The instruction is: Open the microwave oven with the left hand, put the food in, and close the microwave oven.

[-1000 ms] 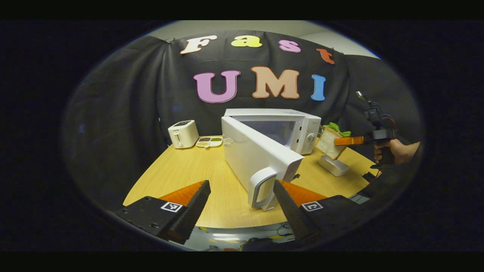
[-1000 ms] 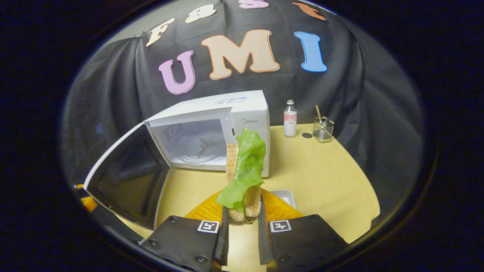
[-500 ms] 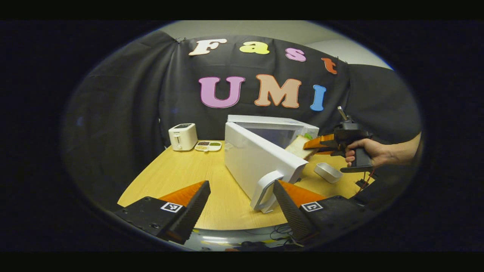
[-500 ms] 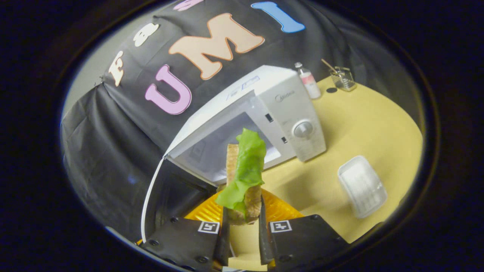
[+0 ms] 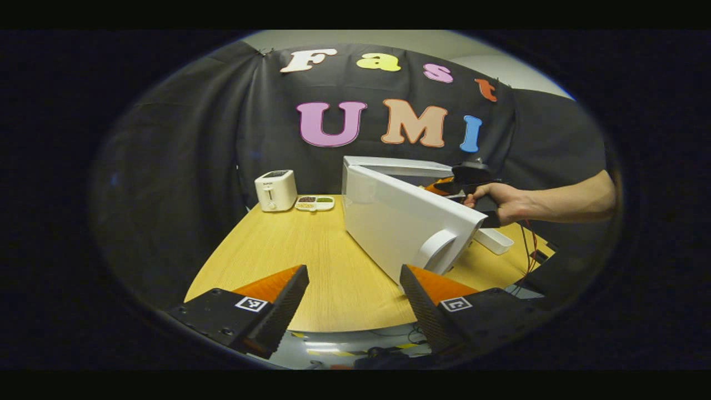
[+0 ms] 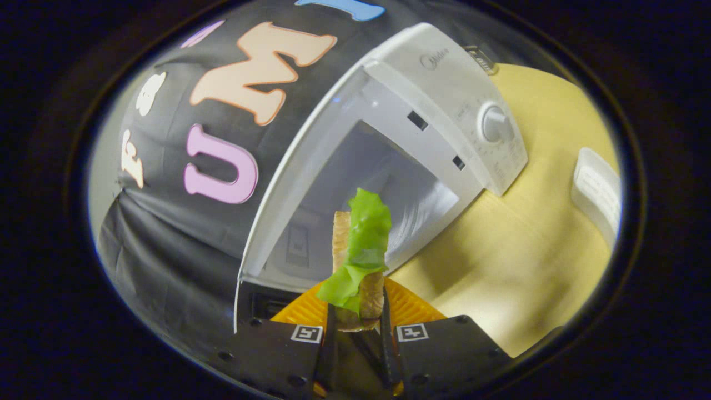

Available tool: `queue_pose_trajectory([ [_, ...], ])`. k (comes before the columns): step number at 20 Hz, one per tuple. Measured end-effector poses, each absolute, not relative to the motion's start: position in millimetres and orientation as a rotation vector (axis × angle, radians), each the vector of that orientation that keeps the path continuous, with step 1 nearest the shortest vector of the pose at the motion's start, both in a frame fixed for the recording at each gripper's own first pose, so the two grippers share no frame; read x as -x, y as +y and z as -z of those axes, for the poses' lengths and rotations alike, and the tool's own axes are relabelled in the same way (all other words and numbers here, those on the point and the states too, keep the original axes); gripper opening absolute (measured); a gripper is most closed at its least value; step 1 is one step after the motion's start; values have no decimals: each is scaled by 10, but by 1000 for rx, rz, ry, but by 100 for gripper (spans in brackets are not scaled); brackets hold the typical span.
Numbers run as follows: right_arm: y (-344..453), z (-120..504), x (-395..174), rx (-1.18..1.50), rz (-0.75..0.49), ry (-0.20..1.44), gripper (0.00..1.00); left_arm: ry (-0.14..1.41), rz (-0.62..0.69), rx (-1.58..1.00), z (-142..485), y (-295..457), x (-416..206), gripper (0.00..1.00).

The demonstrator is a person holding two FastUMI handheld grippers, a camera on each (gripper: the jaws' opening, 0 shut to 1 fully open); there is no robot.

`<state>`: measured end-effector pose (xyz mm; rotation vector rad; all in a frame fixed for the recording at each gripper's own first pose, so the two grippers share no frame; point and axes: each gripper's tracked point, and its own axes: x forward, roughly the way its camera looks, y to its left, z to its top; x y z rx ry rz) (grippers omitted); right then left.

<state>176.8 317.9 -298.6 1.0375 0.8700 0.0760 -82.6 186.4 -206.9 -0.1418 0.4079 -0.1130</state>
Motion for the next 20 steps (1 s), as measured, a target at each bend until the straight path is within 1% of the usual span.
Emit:
queue_pose_trajectory([
  [3, 3350, 3141, -2003, -1176, 13, 856, 24, 409, 110, 163, 2081, 1868, 786, 97],
  [4, 3400, 3145, -2043, -1211, 30, 847, 31, 410, 110, 169, 2099, 1866, 772, 97],
  [6, 3455, 3204, -2162, -1246, 59, 824, 31, 420, 108, 176, 2118, 1874, 779, 97],
  [7, 3492, 3219, -2220, -1277, 72, 816, 24, 425, 107, 176, 2136, 1892, 795, 97],
  [8, 3521, 3226, -2279, -1306, 84, 806, 31, 432, 103, 174, 2159, 1916, 811, 97],
  [17, 3602, 3432, -2701, -1376, 196, 719, 31, 500, 53, 179, 2322, 2147, 1007, 97],
  [19, 3678, 3468, -2749, -1395, 194, 732, 31, 513, 52, 174, 2354, 2144, 1049, 97],
  [20, 3694, 3491, -2770, -1408, 198, 735, 39, 515, 51, 170, 2354, 2147, 1065, 97],
])
